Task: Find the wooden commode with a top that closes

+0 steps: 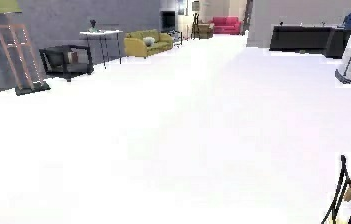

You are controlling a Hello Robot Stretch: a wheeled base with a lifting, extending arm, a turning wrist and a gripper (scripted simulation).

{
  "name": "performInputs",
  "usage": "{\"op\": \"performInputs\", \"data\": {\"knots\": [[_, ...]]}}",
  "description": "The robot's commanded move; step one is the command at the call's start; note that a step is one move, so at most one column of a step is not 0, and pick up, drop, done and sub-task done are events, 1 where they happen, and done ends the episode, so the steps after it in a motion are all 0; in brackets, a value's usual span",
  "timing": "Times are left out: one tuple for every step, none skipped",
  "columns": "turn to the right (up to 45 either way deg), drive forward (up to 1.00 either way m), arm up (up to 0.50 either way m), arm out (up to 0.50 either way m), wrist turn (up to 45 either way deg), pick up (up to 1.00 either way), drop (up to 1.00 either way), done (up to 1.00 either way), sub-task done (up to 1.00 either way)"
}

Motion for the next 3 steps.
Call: {"op": "performInputs", "data": {"knots": [[0.0,0.45,0.0,0.0,0.0,0.0,0.0,0.0,0.0],[15.0,0.0,0.0,0.0,0.0,0.0,0.0,0.0,0.0],[0.0,1.0,0.0,0.0,0.0,0.0,0.0,0.0,0.0]]}}
